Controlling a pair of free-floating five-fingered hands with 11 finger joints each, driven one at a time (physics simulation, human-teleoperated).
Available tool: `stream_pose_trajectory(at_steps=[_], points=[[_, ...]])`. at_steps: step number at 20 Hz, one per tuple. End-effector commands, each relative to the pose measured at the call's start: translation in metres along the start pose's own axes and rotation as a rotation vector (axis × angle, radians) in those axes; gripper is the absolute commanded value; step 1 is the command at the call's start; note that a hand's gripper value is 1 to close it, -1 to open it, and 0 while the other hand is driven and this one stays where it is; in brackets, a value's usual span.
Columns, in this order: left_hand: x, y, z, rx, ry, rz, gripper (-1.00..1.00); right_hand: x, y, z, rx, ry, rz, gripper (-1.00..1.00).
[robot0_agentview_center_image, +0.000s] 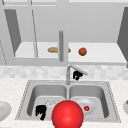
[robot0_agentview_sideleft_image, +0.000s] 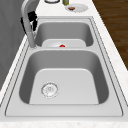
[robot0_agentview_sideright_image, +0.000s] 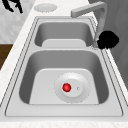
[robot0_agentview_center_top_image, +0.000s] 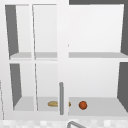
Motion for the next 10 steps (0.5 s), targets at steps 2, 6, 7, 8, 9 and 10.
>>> stream_pose_trajectory(at_steps=[2,6,7,8,9,10], points=[[0.0000,0.0000,0.0000,0.000,0.000,0.000,0.00,-0.0066,0.0172,-0.0089,0.000,0.001,-0.033,1.00],[0.0000,0.0000,0.0000,0.000,0.000,0.000,0.00,-0.0096,0.0191,-0.0100,-0.021,-0.027,-0.068,1.00],[0.0000,0.0000,0.0000,0.000,0.000,0.000,0.00,-0.0101,0.0197,-0.0101,-0.030,-0.034,-0.077,1.00],[0.0000,0.0000,0.0000,0.000,0.000,0.000,0.00,-0.0108,0.0198,-0.0093,-0.038,-0.041,-0.087,1.00],[0.0000,0.0000,0.0000,0.000,0.000,0.000,0.00,-0.0117,0.0201,-0.0081,-0.047,-0.047,-0.096,1.00],[0.0000,0.0000,0.0000,0.000,0.000,0.000,0.00,-0.0121,0.0210,-0.0074,-0.060,-0.052,-0.107,1.00]])
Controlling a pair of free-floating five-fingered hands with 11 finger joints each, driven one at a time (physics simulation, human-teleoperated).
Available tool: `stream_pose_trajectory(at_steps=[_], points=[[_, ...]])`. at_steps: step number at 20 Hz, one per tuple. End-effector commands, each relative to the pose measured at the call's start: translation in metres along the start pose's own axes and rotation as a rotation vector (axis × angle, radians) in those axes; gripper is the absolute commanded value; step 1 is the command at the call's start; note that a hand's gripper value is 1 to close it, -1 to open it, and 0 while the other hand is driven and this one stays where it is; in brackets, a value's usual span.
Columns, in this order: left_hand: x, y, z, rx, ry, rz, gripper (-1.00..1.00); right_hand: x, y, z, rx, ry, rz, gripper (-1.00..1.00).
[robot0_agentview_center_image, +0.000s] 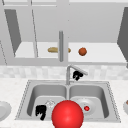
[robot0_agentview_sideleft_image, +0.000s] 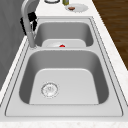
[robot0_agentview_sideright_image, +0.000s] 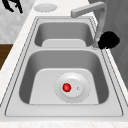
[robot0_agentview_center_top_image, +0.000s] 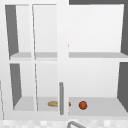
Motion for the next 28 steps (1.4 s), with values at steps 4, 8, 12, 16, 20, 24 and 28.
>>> stream_pose_trajectory(at_steps=[4,8,12,16,20,24,28], points=[[0.000,0.000,0.000,0.000,0.000,0.000,0.00,-0.007,0.017,-0.002,-0.047,-0.003,-0.070,1.00],[0.000,0.000,0.000,0.000,0.000,0.000,0.00,-0.011,0.021,0.006,-0.078,-0.030,-0.101,1.00],[0.000,0.000,0.000,0.000,0.000,0.000,0.00,-0.016,0.027,0.012,-0.135,-0.058,-0.143,1.00],[0.000,0.000,0.000,0.000,0.000,0.000,0.00,-0.022,0.037,0.021,-0.220,-0.075,-0.180,1.00],[0.000,0.000,0.000,0.000,0.000,0.000,0.00,-0.028,0.052,0.034,-0.338,-0.087,-0.232,1.00],[0.000,0.000,0.000,0.000,0.000,0.000,0.00,-0.033,0.066,0.045,-0.461,-0.084,-0.260,1.00],[0.000,0.000,0.000,0.000,0.000,0.000,0.00,-0.034,0.070,0.045,-0.525,-0.054,-0.271,1.00]])
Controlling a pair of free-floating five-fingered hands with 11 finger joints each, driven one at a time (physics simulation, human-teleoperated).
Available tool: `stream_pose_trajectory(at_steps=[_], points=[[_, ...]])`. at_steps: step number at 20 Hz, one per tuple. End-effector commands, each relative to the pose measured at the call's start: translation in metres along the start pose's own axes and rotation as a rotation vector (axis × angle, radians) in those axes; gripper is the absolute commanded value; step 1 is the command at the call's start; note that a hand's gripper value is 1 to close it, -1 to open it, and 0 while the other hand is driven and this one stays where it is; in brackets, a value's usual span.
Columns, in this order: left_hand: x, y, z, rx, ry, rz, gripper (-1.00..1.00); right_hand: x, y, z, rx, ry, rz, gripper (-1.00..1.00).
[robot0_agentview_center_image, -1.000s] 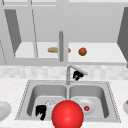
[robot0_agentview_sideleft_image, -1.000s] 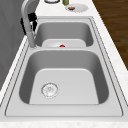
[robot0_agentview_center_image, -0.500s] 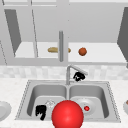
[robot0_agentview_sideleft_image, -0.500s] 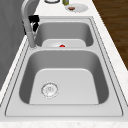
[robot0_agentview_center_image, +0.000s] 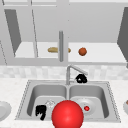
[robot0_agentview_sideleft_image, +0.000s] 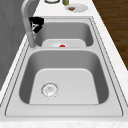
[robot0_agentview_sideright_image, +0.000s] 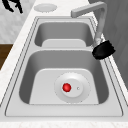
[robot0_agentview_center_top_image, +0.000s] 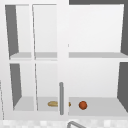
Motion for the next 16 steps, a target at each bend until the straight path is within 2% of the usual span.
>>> stream_pose_trajectory(at_steps=[1,3,5,6,7,13,16], points=[[0.000,0.000,0.000,0.000,0.000,0.000,0.00,0.000,0.000,0.000,-0.006,-0.005,-0.039,1.00],[0.000,0.000,0.000,0.000,0.000,0.000,0.00,0.020,-0.007,-0.006,0.015,0.038,-0.017,1.00],[0.000,0.000,0.000,0.000,0.000,0.000,0.00,0.024,-0.005,-0.011,0.069,0.092,-0.019,1.00],[0.000,0.000,0.000,0.000,0.000,0.000,0.00,0.027,-0.007,-0.014,0.078,0.107,-0.021,-1.00],[0.000,0.000,0.000,0.000,0.000,0.000,0.00,0.031,-0.010,-0.017,0.093,0.123,0.000,-1.00],[0.000,0.000,0.000,0.000,0.000,0.000,0.00,0.050,-0.025,-0.032,0.119,0.179,0.032,-1.00],[0.000,0.000,0.000,0.000,0.000,0.000,0.00,0.060,-0.032,-0.033,0.208,0.239,0.062,-1.00]])
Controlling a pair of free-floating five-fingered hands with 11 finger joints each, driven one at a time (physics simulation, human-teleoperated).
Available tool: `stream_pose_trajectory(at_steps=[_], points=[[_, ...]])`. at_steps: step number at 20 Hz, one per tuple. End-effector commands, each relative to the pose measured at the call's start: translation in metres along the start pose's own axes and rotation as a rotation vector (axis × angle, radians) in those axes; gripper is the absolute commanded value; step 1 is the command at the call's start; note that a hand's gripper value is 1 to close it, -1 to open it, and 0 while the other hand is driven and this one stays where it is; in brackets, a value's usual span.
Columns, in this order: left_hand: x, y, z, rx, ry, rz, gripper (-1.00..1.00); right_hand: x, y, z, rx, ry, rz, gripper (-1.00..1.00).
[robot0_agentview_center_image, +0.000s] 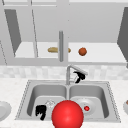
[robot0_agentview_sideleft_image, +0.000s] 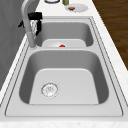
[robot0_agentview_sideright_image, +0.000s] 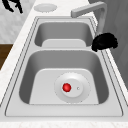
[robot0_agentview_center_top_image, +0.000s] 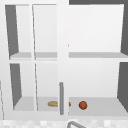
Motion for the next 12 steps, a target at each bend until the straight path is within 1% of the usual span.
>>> stream_pose_trajectory(at_steps=[1,2,4,7,10,11,12], points=[[0.000,0.000,0.000,0.000,0.000,0.000,0.00,0.015,-0.008,0.000,0.070,0.051,0.015,-1.00],[0.000,0.000,0.000,0.000,0.000,0.000,0.00,0.017,-0.008,0.005,0.091,0.067,0.034,-1.00],[0.000,0.000,0.000,0.000,0.000,0.000,0.00,0.024,-0.004,0.014,0.108,0.085,0.059,-1.00],[0.000,0.000,0.000,0.000,0.000,0.000,0.00,0.032,0.000,0.024,0.126,0.114,0.074,-1.00],[0.000,0.000,0.000,0.000,0.000,0.000,0.00,0.042,0.004,0.036,0.151,0.122,0.119,-1.00],[0.000,0.000,0.000,0.000,0.000,0.000,0.00,0.048,0.007,0.038,0.147,0.119,0.151,-1.00],[0.000,0.000,0.000,0.000,0.000,0.000,0.00,0.053,0.007,0.040,0.144,0.119,0.169,-1.00]])
